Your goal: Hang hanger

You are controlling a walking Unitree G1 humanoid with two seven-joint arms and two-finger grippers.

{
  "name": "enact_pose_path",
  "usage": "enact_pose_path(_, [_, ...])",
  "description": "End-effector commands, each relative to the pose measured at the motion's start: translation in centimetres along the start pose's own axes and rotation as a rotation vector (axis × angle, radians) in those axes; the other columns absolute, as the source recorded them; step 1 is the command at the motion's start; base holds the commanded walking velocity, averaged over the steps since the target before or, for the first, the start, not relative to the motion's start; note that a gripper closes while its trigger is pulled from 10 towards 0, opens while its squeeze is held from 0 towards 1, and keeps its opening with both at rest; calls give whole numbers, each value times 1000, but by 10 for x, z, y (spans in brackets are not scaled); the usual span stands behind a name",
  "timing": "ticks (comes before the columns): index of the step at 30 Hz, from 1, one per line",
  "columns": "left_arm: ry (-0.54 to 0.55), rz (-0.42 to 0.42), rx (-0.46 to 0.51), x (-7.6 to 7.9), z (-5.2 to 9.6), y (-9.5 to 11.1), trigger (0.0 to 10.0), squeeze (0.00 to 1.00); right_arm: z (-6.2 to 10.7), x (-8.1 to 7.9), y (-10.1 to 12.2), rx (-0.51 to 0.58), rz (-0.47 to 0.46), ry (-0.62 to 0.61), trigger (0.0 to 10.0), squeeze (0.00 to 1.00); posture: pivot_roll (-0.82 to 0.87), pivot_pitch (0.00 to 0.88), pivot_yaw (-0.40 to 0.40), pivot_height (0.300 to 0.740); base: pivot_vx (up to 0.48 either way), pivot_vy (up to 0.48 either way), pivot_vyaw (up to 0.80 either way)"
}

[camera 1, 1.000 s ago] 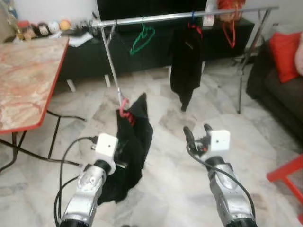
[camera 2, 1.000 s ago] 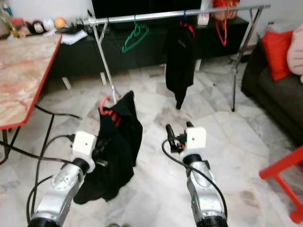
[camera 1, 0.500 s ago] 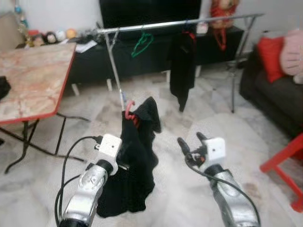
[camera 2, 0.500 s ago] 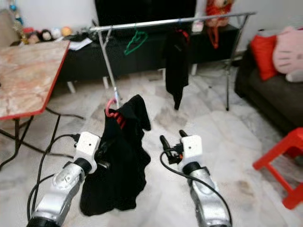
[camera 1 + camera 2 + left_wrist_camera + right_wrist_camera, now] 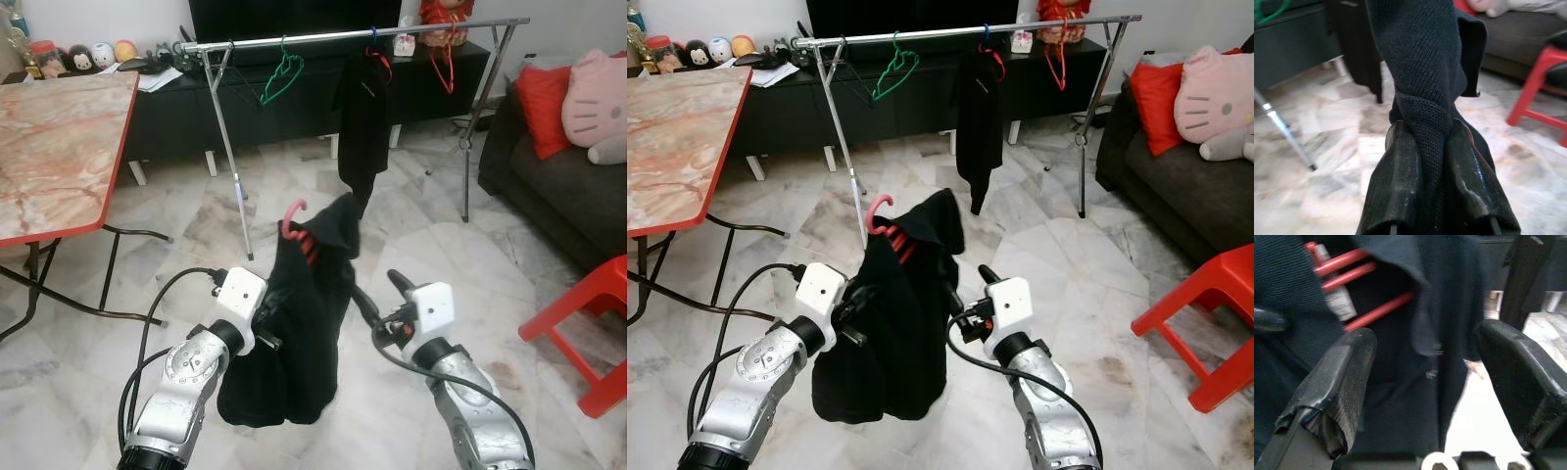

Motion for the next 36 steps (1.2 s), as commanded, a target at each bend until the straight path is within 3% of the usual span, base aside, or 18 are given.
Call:
enact_pose_path(1, [-66,-6,68,3,2,16,10000,0,-2,-1,2,4,10,-7,10000,0,-121,22,16,740,0,0,0])
enact_pose_path(8, [-177,-19,97,7,7,25,10000,0,-7,6,7,16,40,-52,10000,0,-120,32,17,740,0,0,0])
enact_pose_path(20, [-229,0,69,13,15,21,10000,0,-9,22,4,-1,36,-178,10000,0,-112,35,3,740,0,0,0])
enact_pose_path(31, [-248,14,93,14,15,30,10000,0,-13,26,0,-21,39,-204,10000,0,-111,35,1,740,0,0,0])
enact_pose_path(33, [-249,16,95,15,14,31,10000,0,-15,24,0,-19,37,-187,0,0,-108,36,1,740,0,0,0])
enact_pose_path(36, [-249,17,94,14,14,31,10000,0,-15,24,0,-16,36,-189,0,0,-110,36,2,740,0,0,0])
Point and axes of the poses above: a point about 5 cm out from each wrist's last joint towards the gripper, its own z axis pointing back from the gripper into the wrist, its own y axis along the axis of the wrist's last joint, x = y × z, the point moved 2 cm from there along -z, pointing out of the wrist towards the gripper, and after that the axes turned 11 degrees about -z, right-handed, at the moved point
